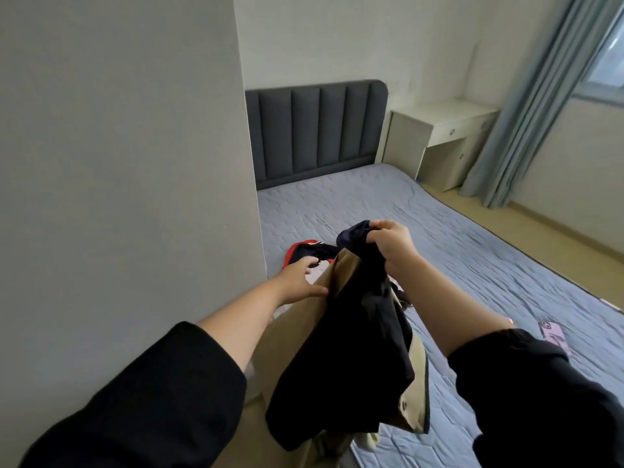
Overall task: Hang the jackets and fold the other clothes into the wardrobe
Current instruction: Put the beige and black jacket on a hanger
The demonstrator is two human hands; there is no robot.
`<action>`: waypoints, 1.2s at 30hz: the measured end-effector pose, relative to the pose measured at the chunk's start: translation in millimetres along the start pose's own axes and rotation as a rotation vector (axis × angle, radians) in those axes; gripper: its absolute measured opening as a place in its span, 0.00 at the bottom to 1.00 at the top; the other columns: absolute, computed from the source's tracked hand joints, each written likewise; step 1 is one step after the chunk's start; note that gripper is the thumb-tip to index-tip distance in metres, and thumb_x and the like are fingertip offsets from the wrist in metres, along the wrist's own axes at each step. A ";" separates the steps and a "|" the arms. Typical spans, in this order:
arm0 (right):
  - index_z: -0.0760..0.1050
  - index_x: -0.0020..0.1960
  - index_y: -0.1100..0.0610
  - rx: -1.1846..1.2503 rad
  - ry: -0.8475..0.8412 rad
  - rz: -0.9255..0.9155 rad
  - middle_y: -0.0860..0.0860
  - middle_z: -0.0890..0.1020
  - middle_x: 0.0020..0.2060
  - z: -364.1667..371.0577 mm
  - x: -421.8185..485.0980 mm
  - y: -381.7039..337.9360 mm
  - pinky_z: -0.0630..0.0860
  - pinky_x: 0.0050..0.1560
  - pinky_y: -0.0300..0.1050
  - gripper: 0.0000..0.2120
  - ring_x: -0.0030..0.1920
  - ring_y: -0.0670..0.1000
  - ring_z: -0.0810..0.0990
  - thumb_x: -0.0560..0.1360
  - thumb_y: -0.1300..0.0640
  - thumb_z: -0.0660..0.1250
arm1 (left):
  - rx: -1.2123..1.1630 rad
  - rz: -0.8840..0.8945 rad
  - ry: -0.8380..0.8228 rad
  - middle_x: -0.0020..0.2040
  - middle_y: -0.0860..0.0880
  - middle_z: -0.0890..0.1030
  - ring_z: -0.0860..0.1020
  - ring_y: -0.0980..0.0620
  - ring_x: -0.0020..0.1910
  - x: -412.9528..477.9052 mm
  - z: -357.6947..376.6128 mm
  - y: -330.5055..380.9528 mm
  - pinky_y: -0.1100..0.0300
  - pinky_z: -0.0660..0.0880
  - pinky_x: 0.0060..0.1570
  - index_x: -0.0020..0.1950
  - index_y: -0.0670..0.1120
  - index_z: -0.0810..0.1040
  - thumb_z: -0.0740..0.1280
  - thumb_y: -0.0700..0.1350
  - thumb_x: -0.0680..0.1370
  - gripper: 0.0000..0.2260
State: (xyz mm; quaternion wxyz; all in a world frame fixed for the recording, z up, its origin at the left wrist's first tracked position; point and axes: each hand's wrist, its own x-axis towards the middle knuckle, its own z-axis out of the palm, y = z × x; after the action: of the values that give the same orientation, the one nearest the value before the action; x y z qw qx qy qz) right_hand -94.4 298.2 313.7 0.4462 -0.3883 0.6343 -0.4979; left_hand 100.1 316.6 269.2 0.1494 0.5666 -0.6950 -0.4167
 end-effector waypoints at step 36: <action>0.78 0.34 0.58 -0.401 -0.296 -0.523 0.53 0.81 0.32 -32.0 -84.4 -20.0 0.80 0.42 0.51 0.22 0.38 0.54 0.80 0.63 0.77 0.50 | -0.147 -0.235 -0.725 0.63 0.51 0.77 0.78 0.52 0.58 -139.6 -42.3 48.1 0.56 0.76 0.57 0.69 0.45 0.70 0.57 0.24 0.76 0.26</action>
State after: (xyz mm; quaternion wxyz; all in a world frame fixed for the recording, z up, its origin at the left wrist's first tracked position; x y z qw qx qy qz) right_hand -98.6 382.4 351.8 0.3058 -0.6852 0.5270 -0.3991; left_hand 140.7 427.1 367.8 -0.1148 0.4461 -0.6012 -0.6529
